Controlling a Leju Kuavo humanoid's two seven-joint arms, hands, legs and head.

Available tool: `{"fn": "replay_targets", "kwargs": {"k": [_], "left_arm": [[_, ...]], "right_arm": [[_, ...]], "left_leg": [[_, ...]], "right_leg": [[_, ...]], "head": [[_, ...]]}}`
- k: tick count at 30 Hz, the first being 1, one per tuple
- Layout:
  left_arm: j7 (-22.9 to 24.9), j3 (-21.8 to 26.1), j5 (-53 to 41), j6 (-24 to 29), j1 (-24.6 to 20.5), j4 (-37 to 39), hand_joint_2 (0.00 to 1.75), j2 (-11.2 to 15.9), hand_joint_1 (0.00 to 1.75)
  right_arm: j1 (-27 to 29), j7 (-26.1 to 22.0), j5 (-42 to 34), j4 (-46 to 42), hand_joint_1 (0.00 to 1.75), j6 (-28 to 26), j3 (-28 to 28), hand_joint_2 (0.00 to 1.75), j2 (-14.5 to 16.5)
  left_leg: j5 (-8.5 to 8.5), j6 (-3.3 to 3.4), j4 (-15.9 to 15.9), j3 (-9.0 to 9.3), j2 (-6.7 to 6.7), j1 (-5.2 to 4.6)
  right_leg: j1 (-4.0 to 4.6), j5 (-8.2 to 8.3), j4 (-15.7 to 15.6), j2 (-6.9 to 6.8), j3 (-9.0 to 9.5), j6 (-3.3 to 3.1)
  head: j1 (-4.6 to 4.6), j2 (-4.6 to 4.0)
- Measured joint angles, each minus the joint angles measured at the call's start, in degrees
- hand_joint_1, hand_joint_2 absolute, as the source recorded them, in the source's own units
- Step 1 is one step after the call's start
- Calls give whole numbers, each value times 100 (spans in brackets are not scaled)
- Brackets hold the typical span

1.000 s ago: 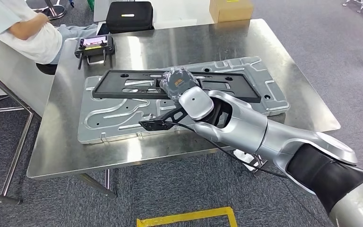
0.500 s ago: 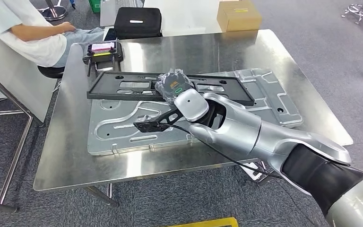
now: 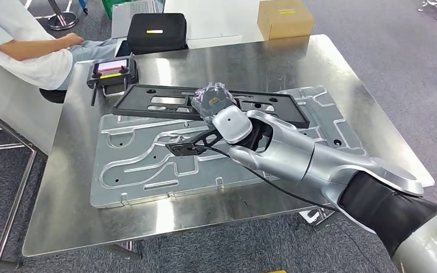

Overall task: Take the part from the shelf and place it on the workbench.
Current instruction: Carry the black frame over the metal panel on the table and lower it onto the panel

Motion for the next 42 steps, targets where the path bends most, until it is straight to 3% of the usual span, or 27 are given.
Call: {"fn": "replay_targets", "kwargs": {"k": [1, 2, 3, 5, 6, 7, 11, 13, 15, 16, 17, 18, 20, 22, 24, 27, 30, 32, 33, 34, 35, 37, 39, 41, 42], "left_arm": [[0, 0, -1, 0, 0, 0, 175, 0, 0], [0, -1, 0, 1, 5, 0, 175, 0, 0], [0, -1, 0, 1, 12, 0, 175, 0, 0], [-1, -3, 0, 5, 32, 1, 175, 1, 0], [1, -3, 0, 10, 35, 2, 175, 2, 0], [1, -4, 0, 16, 33, 2, 175, 4, 0], [1, -6, -1, 34, 25, 2, 175, 5, 0], [-7, -7, -1, 42, 26, 2, 175, 4, 0], [-62, -7, 0, 52, 19, 2, 175, 5, 0], [-104, -7, 1, 57, 16, 2, 175, 5, 0], [-148, -7, 1, 60, 15, 2, 175, 5, 0], [-180, -7, 1, 59, 18, 2, 175, 5, 0], [-215, -7, -1, 33, 34, 1, 175, 1, 0], [-273, -6, -1, -10, 37, 1, 175, -2, 0], [-336, -5, -1, -38, 27, 2, 175, -3, 0], [-364, -3, -1, -69, 28, 1, 175, -10, 0], [-363, -1, -1, -90, 14, 0, 175, -17, 0], [-357, 0, -1, -93, 9, 0, 175, -18, 0], [-348, 0, -1, -94, 12, 0, 175, -19, 0], [-333, 0, -1, -95, 16, 0, 175, -19, 0], [-315, -1, -1, -100, 19, 0, 175, -19, 0], [-283, -2, -1, -121, 14, 1, 175, -15, 0], [-294, -2, 0, -121, 2, 2, 87, -12, 0], [-335, -1, 1, -99, 0, 1, 0, -19, 0], [-349, -1, 1, -98, 3, 1, 0, -23, 0]], "right_arm": [[14, -2, -5, 8, 175, -1, 3, 175, 2], [26, -4, -11, 16, 175, -3, 10, 175, 3], [32, -3, -14, 22, 175, -6, 18, 175, 5], [30, -2, -19, 33, 175, -27, 31, 175, 8], [26, -1, -20, 39, 175, -52, 32, 175, 10], [27, -1, -22, 46, 175, -78, 33, 175, 13], [96, 1, -59, 76, 175, -195, 33, 175, 17], [140, 2, -110, 97, 175, -313, 33, 175, 4], [225, 3, -171, 121, 175, -429, 33, 175, -11], [284, 3, -194, 137, 175, -459, 34, 175, -16], [341, 3, -213, 155, 175, -474, 34, 175, -20], [382, 3, -220, 176, 175, -478, 35, 175, -24], [420, 3, -221, 216, 175, -519, 36, 175, -37], [436, 3, -228, 246, 175, -583, 36, 175, -51], [473, 1, -240, 264, 175, -607, 36, 175, -61], [494, 11, -257, 289, 175, -609, 35, 175, -74], [501, 16, -278, 306, 175, -609, 36, 175, -79], [541, 7, -291, 320, 87, -612, 36, 87, -79], [554, 4, -295, 327, 44, -617, 36, 44, -78], [556, 4, -299, 334, 0, -626, 36, 0, -77], [550, 4, -304, 339, 0, -638, 36, 0, -76], [529, 4, -313, 350, 0, -671, 36, 0, -74], [516, 3, -311, 359, 0, -690, 36, 0, -72], [484, 4, -298, 363, 0, -675, 36, 0, -71], [458, 7, -289, 363, 0, -651, 36, 0, -71]], "left_leg": [[-57, -17, 191, -178, 1, 5], [11, -25, 173, -253, 2, 8], [213, -20, -49, -225, 4, 12], [745, 17, -786, -14, 6, 11], [867, 47, -1091, 83, 10, -3], [926, 82, -1269, 148, 12, -20], [876, 240, -1399, 331, 16, -23], [846, 301, -1420, 435, 20, -10], [801, 331, -1411, 482, 20, -11], [774, 333, -1406, 505, 14, -11], [740, 331, -1398, 537, 6, -11], [696, 324, -1385, 578, -3, -10], [593, 293, -1352, 668, -11, -9], [516, 236, -1315, 686, -10, -13], [479, 172, -1293, 684, -8, -22], [370, 83, -1110, 621, 7, -18], [-11, 8, -143, 77, 15, 3], [-74, -6, 242, -230, 15, 9], [49, 5, 142, -242, 15, 9], [264, 26, -155, -148, 15, 8], [504, 61, -558, 5, 15, 3], [718, 130, -1174, 255, 13, -31], [722, 183, -1329, 329, 4, -68], [825, 230, -1403, 393, 6, -46], [855, 251, -1442, 422, 14, -28]], "right_leg": [[2, -41, 5, 3, 40, -1], [2, -86, 13, 7, 89, 0], [2, -135, 23, 12, 146, 5], [4, -233, 38, 20, 255, 31], [7, -270, 41, 25, 284, 54], [10, -300, 36, 29, 300, 84], [17, -393, 180, 29, 339, 216], [7, -608, 636, 20, 118, 255], [6, -865, 1337, 18, -309, 279], [2, -905, 1562, 15, -492, 289], [-4, -837, 1606, 12, -597, 300], [-11, -642, 1433, 8, -594, 303], [-21, -125, 738, -8, -408, 289], [8, 70, 228, -19, -276, 234], [40, 38, 131, -23, -250, 145], [7, 65, 87, -18, -143, 46], [-2, 46, 54, -5, -92, -4], [7, 25, 62, 5, -86, -18], [10, 14, 67, 13, -78, -18], [13, 4, 71, 22, -64, -15], [15, -6, 73, 29, -47, -11], [24, -17, 76, 37, -32, 17], [23, -18, 72, 36, -35, 77], [34, -46, 90, 32, -34, 151], [38, -122, 180, 28, -63, 180]], "head": [[1, 0], [1, 0], [1, 0], [1, 0], [-1, 0], [1, 0], [10, 0], [15, 0], [16, 0], [17, 0], [18, 0], [20, 0], [14, 0], [4, 0], [2, 0], [-1, 0], [-23, 0], [-23, 0], [-22, 0], [-24, 0], [-23, 0], [-22, 0], [-20, 0], [-15, 0], [-9, 0]]}}
